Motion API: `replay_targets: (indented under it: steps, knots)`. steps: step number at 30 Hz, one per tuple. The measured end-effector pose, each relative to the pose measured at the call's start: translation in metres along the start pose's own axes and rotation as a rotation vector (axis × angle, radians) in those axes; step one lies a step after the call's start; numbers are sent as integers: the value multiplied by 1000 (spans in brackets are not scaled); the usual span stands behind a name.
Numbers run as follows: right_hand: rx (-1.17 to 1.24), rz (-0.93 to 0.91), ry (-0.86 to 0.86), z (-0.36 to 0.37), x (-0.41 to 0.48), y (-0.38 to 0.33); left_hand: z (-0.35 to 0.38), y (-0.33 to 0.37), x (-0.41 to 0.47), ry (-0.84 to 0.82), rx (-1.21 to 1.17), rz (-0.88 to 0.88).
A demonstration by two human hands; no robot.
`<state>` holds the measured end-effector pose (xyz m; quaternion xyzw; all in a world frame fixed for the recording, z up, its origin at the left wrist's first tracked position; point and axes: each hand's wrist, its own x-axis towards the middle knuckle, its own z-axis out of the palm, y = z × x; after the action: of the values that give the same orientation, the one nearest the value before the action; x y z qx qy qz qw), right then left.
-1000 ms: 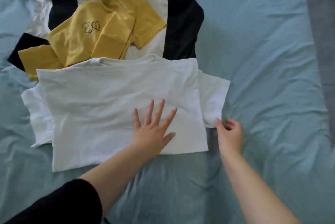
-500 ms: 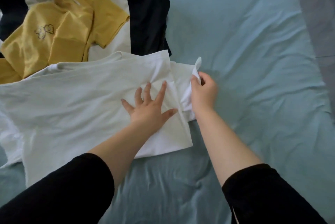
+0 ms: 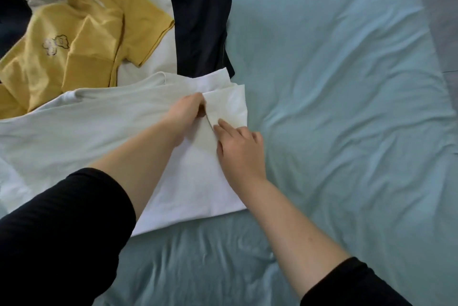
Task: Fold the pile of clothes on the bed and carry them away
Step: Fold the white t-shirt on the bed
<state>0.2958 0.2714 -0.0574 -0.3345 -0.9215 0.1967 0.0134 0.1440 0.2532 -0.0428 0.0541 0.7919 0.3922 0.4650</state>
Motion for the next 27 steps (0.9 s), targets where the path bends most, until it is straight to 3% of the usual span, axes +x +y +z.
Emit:
replay_targets:
  steps: [3,7,12,16,19,22,24,27]
  knots:
    - [-82,33,60,-8,-11,3,11,-2,1,14,83,63]
    - [-111,151,114,-24,-27,25,15,1,7,14,-83,7]
    - [-135,-84,185,-16,-62,38,11,3,8,-11,-109,-17]
    - [-132,-134,133,-3,-86,43,13,3,3,14,-43,-4]
    - [-125,-127,164,-4,-96,40,20,-5,-8,234,186,202]
    - [-125,-107,118,-3,-96,32,29,-26,-35,406,529,538]
    - [-156,-116,-8,2,-101,31,32,-47,-44,287,869,651]
    - [-244,-122,-204,8,-119,36,24,-73,-36,-3,1180,504]
